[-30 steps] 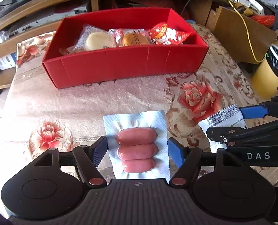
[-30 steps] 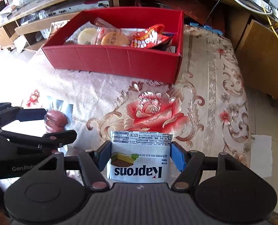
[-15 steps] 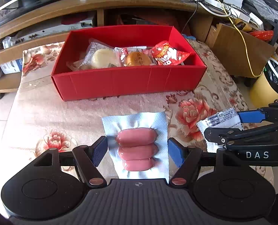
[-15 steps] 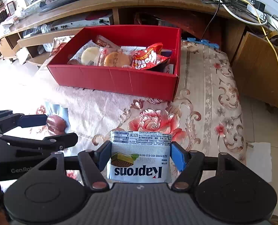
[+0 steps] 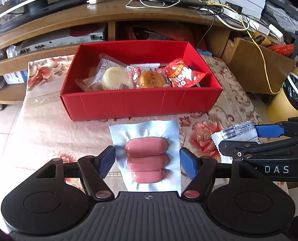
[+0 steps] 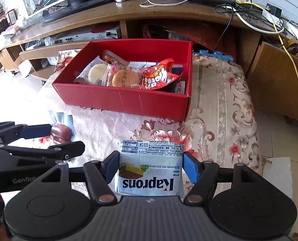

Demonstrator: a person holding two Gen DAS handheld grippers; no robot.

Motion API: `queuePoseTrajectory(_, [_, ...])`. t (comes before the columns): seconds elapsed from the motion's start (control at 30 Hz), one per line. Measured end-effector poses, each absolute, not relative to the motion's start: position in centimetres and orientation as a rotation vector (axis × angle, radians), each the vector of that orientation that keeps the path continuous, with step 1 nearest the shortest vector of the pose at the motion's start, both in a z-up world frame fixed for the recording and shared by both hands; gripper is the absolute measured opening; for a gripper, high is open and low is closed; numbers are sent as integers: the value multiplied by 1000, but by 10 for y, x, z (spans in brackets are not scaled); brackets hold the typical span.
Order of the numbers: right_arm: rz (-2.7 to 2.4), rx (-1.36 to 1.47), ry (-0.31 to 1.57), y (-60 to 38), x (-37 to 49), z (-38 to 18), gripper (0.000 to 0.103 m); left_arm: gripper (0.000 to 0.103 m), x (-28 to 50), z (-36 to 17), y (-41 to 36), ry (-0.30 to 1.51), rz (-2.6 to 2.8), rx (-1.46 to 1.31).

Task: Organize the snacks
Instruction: 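Lift both packets and carry them over the red box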

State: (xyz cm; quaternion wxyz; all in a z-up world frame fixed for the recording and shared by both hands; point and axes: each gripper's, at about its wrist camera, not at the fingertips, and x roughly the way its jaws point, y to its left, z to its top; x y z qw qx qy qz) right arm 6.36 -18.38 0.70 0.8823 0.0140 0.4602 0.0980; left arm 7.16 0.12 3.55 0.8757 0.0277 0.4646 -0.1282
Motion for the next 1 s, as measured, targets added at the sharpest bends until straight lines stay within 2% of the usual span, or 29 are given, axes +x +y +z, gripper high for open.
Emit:
queuePoseTrajectory(0.53, [193, 64, 903, -189, 92, 29, 65, 75, 99, 56, 0, 913, -253, 41])
queuePoseTrajectory(1.0, [171, 94, 855, -191, 147, 48, 65, 74, 154, 73, -5, 868, -232, 34])
